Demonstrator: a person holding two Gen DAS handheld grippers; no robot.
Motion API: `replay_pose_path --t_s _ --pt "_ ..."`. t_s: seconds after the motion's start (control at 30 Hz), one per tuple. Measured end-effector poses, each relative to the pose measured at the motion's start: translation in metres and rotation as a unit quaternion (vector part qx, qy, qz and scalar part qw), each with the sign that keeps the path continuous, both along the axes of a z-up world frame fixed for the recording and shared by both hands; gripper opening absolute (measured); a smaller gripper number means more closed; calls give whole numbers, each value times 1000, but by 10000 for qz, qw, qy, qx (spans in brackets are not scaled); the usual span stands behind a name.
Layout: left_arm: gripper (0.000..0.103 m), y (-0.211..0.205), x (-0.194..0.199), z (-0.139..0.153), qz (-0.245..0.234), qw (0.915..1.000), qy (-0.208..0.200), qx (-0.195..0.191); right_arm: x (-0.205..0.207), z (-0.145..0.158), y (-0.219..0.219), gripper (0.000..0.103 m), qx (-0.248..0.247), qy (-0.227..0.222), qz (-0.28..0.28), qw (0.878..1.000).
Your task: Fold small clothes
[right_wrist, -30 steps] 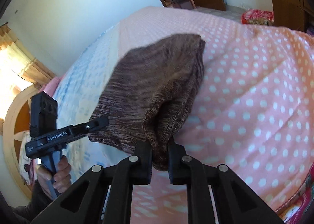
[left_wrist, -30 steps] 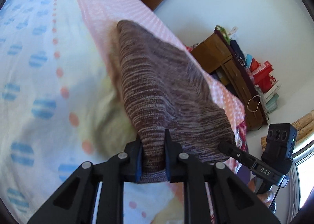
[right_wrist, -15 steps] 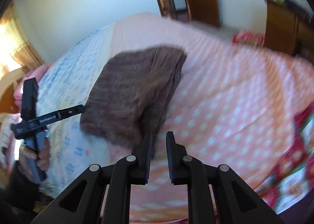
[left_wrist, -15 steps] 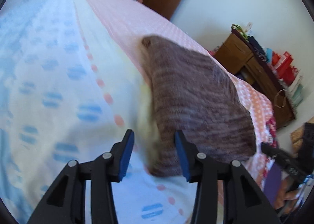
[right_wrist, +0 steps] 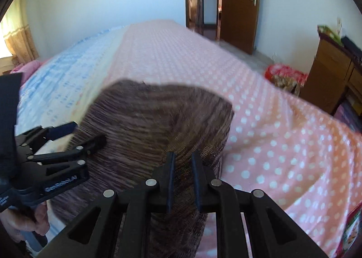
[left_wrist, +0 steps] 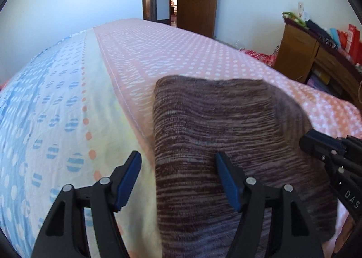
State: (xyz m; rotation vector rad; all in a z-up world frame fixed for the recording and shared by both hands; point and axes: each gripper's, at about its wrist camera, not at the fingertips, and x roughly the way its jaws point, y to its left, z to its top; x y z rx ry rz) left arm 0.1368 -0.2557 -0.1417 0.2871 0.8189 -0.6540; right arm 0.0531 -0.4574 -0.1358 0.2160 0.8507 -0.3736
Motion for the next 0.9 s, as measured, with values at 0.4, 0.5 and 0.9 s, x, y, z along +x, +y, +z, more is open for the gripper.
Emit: replay_pose_path --t_s 0.4,0.5,0.9 --pt "87 11 -6 0 122 9992 -362 120 -31 18 16 15 -429 -597 -227 9970" --pt "87 16 -19 9 46 9977 -627 244 -65 39 40 17 -619 -908 -297 9935" --pt "103 59 -84 45 -28 9952 -968 162 -153 51 79 59 -445 -984 -699 9917"
